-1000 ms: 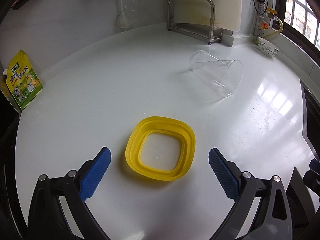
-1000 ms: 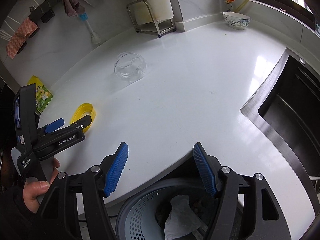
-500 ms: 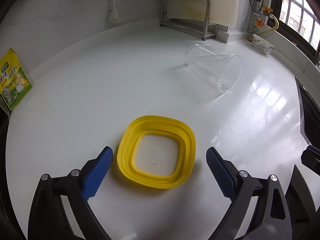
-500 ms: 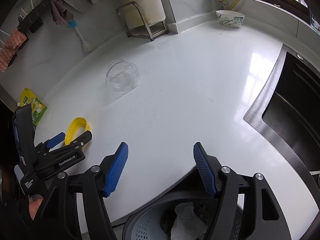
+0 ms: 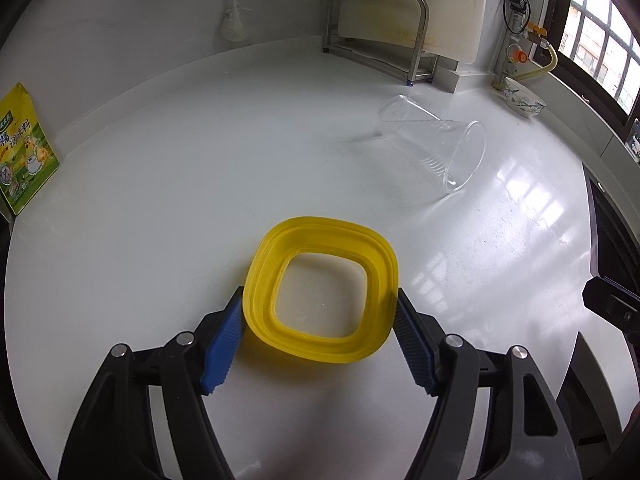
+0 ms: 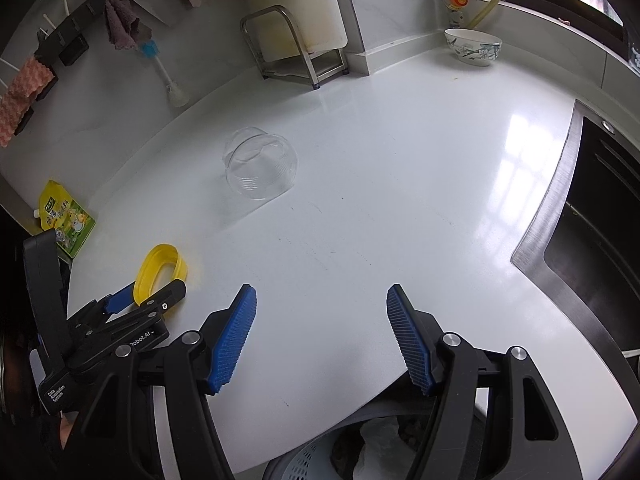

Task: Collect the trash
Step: 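Grasp the yellow square lid with the left tool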

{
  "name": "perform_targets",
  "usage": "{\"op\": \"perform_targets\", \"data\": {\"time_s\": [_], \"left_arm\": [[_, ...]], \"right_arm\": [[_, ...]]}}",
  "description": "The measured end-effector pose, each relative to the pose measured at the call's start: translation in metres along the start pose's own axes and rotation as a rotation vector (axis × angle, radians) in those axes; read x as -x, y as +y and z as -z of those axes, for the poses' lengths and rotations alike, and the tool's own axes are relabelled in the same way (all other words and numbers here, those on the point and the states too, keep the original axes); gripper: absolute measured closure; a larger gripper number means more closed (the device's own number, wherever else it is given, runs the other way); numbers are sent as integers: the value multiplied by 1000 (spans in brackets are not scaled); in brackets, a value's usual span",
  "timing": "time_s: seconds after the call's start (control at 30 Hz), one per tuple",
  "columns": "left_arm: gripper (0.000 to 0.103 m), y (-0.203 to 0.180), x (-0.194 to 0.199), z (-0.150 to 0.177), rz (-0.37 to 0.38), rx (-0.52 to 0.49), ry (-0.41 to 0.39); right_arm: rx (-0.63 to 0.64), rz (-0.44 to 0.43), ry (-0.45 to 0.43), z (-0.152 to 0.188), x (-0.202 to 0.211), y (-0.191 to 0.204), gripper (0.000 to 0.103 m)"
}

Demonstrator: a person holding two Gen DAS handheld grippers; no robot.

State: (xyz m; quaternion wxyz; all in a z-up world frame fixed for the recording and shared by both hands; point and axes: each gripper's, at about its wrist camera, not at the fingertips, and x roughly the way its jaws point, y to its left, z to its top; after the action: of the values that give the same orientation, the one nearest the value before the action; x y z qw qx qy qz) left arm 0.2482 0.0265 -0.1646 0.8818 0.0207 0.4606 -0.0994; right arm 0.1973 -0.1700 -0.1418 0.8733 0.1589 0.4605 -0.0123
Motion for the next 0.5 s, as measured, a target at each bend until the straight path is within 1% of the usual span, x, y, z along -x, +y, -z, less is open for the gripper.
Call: {"op": "perform_targets", "data": {"time_s": [0.23, 0.33, 0.5], "left_arm": [[34, 19, 8, -25, -11, 7, -47], [34, 28, 8, -38, -27, 7, -60], [34, 42, 4, -54, -20, 18, -62]], "right_arm": [[32, 2, -36, -20, -2, 16, 38], [60, 7, -52, -35, -7, 25, 37], [145, -1, -60, -68, -20, 48, 32]]}}
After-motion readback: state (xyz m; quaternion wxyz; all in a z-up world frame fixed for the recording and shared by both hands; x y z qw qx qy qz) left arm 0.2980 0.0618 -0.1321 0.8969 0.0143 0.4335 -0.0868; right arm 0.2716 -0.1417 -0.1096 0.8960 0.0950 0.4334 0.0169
